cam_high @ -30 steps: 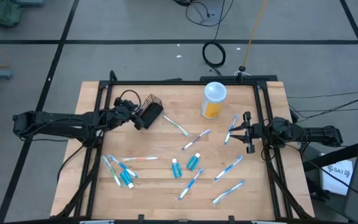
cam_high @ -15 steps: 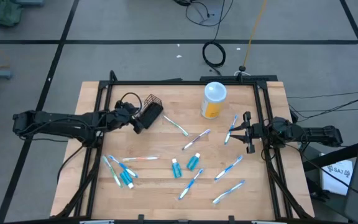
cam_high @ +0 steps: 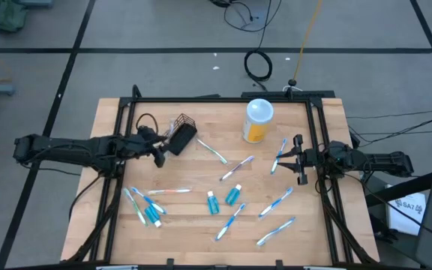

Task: Pick & Place toothbrushing station
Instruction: Put the orange toothbrush into the black wire organizer

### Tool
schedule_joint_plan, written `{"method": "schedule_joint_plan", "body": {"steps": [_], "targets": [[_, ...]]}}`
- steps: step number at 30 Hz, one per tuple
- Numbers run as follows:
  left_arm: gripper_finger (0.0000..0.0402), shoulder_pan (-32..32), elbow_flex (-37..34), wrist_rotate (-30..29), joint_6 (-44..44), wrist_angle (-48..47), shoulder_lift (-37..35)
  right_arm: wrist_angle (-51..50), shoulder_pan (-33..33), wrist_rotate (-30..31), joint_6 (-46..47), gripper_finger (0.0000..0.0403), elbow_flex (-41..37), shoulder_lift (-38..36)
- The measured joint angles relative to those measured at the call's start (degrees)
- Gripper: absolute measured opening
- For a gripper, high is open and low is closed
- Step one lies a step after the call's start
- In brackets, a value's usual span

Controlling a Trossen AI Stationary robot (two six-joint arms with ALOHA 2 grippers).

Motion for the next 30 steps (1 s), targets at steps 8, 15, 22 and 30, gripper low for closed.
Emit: {"method": "schedule_joint_plan", "body": {"steps": [8,15,22,30], "targets": [[0.0202,-5.5,0.0,10.7,-6.1,-0.1,-1.8,0.1,0.0,0.0,2.8,0.0098,0.0,0.0],[0.0202,-12.4,0.0,7.7,-13.5,-0.1,-1.8,1.2,0.0,0.0,9.6,0.0098,0.0,0.0],[0.0202,-20.9,0.0,8.6,-19.1,-1.0,2.5,5.1,0.0,0.0,5.2,0.0098,0.0,0.0],[0.0202,-29.0,0.0,7.3,-22.2,-5.8,13.2,11.5,0.0,0.3,4.6,0.0098,0.0,0.0]]}}
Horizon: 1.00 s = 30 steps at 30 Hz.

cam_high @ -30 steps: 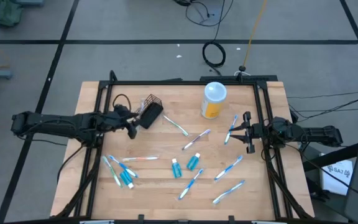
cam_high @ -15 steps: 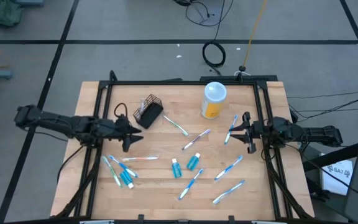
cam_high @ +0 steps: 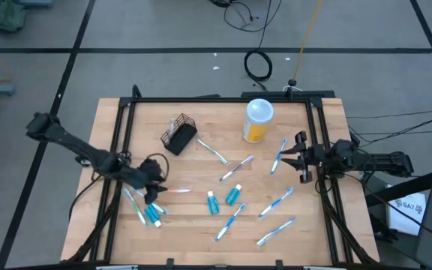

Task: Pick & Place toothbrushing station
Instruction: Put the orange toothbrush into the black wire organizer

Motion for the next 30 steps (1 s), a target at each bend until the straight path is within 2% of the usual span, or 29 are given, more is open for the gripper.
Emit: {"method": "schedule_joint_plan", "body": {"steps": [4,9,14,19,22,25,30], "targets": [[0.0202,-2.3,0.0,-1.4,0.2,4.1,5.2,4.8,0.0,0.3,3.9,0.0098,0.0,1.2],[0.0202,-3.5,0.0,-10.9,-0.9,9.9,10.9,12.4,0.0,5.9,6.7,0.0098,0.0,6.3],[0.0202,-3.8,0.0,-7.6,0.0,12.5,13.6,20.4,0.0,5.7,10.8,0.0098,0.0,16.9],[0.0202,-4.5,0.0,-7.4,0.5,6.8,15.0,27.6,0.0,5.5,9.3,0.0098,1.8,28.1],[0.0202,-4.5,0.0,-7.5,-2.2,3.7,16.2,29.7,0.0,5.9,9.2,0.0098,4.8,34.4],[0.0202,-4.6,0.0,-5.3,-2.0,5.0,18.4,31.2,0.0,7.4,10.1,0.0098,8.8,41.1],[0.0202,-5.6,0.0,-5.0,0.3,6.3,22.1,31.7,0.0,4.9,10.1,0.0098,16.1,52.1]]}}
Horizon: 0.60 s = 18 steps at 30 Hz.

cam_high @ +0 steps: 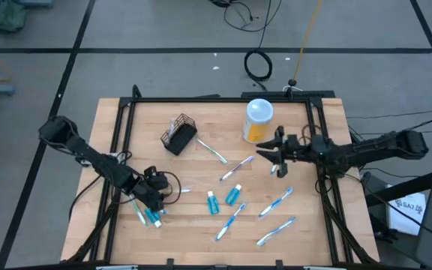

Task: Pick & Place toothbrushing station
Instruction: Put the orange toothbrush into the black wire organizer

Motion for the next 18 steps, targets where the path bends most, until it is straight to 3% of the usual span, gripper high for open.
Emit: {"method": "schedule_joint_plan", "body": {"steps": [6,14,18], "targets": [[0.0148,-0.3,0.2,-1.0,1.4,0.2,1.8,-0.2,0.2,-5.7,-0.1,0.0098,8.6,14.3],[0.0042,-0.4,-0.1,-1.2,6.1,3.5,1.2,0.4,3.2,-5.5,-0.9,0.0098,23.7,31.9],[0.0010,-0.4,0.2,-0.9,12.8,5.3,1.2,-7.4,4.2,-5.5,-2.3,0.0099,30.8,38.1]]}}
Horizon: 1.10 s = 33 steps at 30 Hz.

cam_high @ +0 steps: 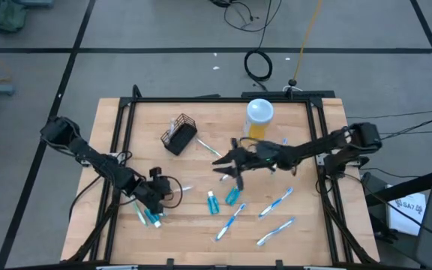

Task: Pick & Place toothbrushing station
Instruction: Put the orange toothbrush into the black wire organizer

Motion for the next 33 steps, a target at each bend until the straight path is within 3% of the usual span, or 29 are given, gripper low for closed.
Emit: {"method": "schedule_joint_plan", "body": {"steps": [5,10,13,17,21,28,33], "targets": [[0.0026,-0.1,3.7,-3.5,13.6,-3.8,0.0,-14.7,0.0,0.0,1.3,0.0118,7.8,4.9],[0.0023,0.1,9.4,-13.2,38.5,-4.9,0.0,-15.8,0.0,-0.3,2.3,0.0150,11.3,11.0],[0.0018,1.0,11.9,-14.8,49.8,-5.1,0.0,-15.8,-0.5,-3.4,2.8,0.0166,12.4,13.2],[0.0023,3.3,13.5,-17.2,55.1,-4.9,-0.1,-15.5,-1.3,-7.6,3.5,0.0177,13.0,14.2],[0.0024,6.4,13.8,-19.8,65.0,-3.4,0.0,-11.5,-2.0,-10.6,10.5,0.0175,12.9,14.2],[0.0014,10.8,13.8,-22.9,86.4,6.2,0.0,-11.6,-2.4,-10.4,13.6,0.0170,12.9,14.0],[0.0023,11.8,13.8,-23.6,93.3,7.2,0.0,-11.9,-2.3,-6.3,12.9,0.0166,13.0,14.1]]}}
